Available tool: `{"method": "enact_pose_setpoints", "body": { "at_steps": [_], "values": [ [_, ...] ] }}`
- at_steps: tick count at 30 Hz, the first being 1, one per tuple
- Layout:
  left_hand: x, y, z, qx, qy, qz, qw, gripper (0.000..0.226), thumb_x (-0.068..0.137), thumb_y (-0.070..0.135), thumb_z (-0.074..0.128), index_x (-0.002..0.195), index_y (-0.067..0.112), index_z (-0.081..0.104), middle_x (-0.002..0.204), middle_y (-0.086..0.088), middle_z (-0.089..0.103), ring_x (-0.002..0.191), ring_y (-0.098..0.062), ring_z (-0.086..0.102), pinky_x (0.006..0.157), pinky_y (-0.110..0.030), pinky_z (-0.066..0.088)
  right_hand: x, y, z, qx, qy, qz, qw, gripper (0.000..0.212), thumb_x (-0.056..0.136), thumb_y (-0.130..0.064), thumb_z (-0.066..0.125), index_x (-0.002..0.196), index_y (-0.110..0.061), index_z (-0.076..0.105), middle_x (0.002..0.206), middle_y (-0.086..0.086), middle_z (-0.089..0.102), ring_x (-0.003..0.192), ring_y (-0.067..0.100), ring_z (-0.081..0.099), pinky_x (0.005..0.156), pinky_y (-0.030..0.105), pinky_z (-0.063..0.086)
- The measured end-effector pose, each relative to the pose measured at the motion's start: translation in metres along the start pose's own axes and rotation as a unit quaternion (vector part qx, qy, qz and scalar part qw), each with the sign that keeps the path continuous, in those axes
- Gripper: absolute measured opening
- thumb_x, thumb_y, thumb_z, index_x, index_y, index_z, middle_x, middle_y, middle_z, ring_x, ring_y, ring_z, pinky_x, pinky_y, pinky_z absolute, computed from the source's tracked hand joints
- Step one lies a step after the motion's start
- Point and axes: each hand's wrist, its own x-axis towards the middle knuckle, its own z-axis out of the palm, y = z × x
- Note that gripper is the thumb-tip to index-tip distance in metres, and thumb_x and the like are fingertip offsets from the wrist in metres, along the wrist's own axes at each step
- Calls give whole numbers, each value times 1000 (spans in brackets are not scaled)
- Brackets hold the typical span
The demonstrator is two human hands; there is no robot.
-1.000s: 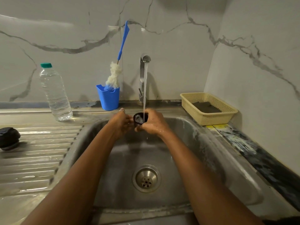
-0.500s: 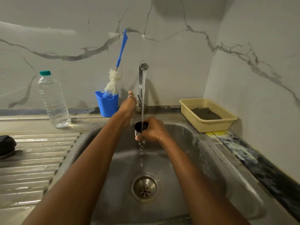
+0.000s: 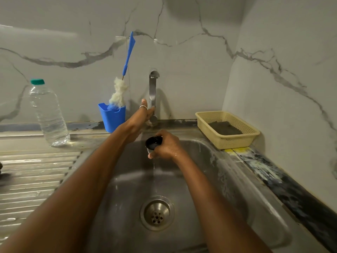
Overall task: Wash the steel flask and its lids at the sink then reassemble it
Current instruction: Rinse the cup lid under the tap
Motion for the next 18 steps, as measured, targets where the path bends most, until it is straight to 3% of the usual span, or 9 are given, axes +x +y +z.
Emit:
{"method": "enact_pose_setpoints", "body": {
  "at_steps": [4, 6, 9, 14, 18],
  "values": [
    [-33, -5, 9, 64, 83, 10, 994, 57, 106, 54, 33, 151, 22, 44, 156, -5, 44, 140, -25, 43, 116, -48, 37, 2, -3, -9, -10, -4, -19, 1000, 64, 69, -17, 91, 127, -17, 62, 127, 6, 66, 116, 24, 61, 84, 26, 46],
    [-53, -18, 11, 184, 69, 1, 980, 41, 107, 38, 41, 138, 14, 56, 139, -12, 57, 122, -27, 57, 102, -45, 49, 2, -2, -7, -56, 4, -48, 997, 56, 73, -16, 87, 124, -19, 63, 124, 8, 65, 113, 26, 62, 80, 25, 44],
    [-78, -39, 10, 338, -18, -42, 940, 27, 105, 17, 46, 121, 6, 65, 118, -17, 66, 108, -32, 65, 97, -46, 55, 0, 5, 0, -127, -1, -93, 988, 52, 75, -7, 83, 122, -22, 63, 126, 9, 51, 108, 25, 57, 85, 30, 49],
    [-98, -54, 4, 321, 19, -118, 939, 30, 102, 18, 54, 125, 2, 64, 121, -20, 68, 111, -37, 68, 95, -51, 57, 0, 6, 0, -207, -14, -124, 970, 68, 76, -1, 81, 135, -29, 61, 131, 7, 42, 121, 29, 50, 103, 40, 50],
    [-114, -50, 3, 357, -13, -123, 926, 25, 103, 17, 53, 117, 1, 68, 112, -21, 70, 104, -33, 70, 90, -46, 60, -4, -1, -3, -272, -31, -122, 954, 85, 76, -4, 84, 149, -30, 49, 141, 7, 45, 133, 32, 40, 109, 41, 43]
  ]
}}
